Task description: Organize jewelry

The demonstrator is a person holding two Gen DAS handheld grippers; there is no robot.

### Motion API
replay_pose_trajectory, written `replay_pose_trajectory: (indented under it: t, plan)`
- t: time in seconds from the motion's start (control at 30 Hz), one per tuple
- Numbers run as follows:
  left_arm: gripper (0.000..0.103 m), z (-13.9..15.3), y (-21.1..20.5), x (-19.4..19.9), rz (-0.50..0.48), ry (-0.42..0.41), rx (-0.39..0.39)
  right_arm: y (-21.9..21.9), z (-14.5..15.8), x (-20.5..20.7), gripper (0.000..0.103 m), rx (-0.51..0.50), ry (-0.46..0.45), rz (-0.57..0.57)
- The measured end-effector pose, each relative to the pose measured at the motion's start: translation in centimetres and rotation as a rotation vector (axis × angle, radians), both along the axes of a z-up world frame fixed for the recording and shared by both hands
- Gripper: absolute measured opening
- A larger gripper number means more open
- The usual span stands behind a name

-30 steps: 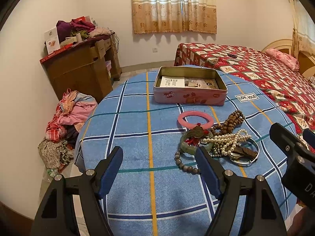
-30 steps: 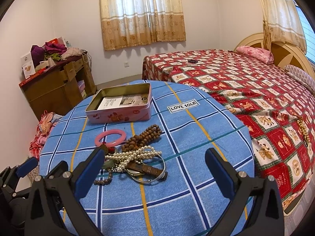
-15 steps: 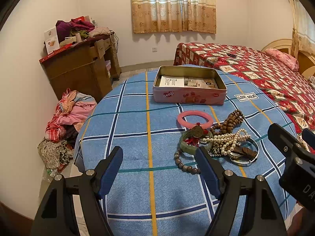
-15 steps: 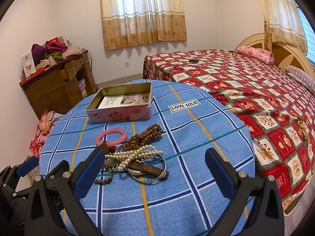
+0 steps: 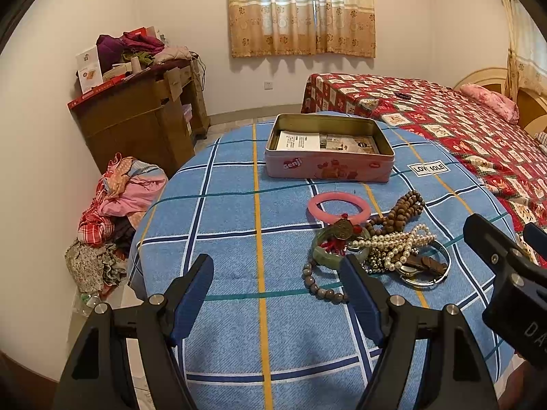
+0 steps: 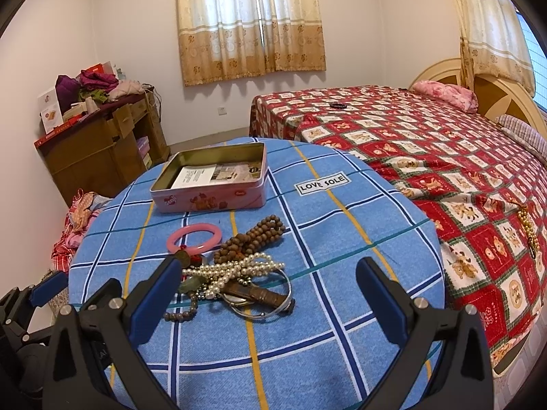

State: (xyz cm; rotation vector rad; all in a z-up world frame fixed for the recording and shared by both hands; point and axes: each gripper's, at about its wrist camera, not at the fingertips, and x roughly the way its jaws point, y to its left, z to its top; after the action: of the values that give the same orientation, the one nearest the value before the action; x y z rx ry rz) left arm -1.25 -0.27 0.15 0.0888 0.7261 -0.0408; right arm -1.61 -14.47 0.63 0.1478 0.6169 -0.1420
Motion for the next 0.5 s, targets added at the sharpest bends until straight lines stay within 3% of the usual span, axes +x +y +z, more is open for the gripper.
replay_pose_trajectory:
  t: [0.4,0.5]
  plan:
    - [0.077,0.3,0.4,0.8,-0.004,-0.005,-0.011,-0.3,0.0,0.5,0.103,-0.005,-0.004,0.008]
    - [0.077,0.2,0.6,1.2,-0.007,-0.002,-0.009,-0.7,-0.2,1.0,0.093,-0.013,-0.002,0.019]
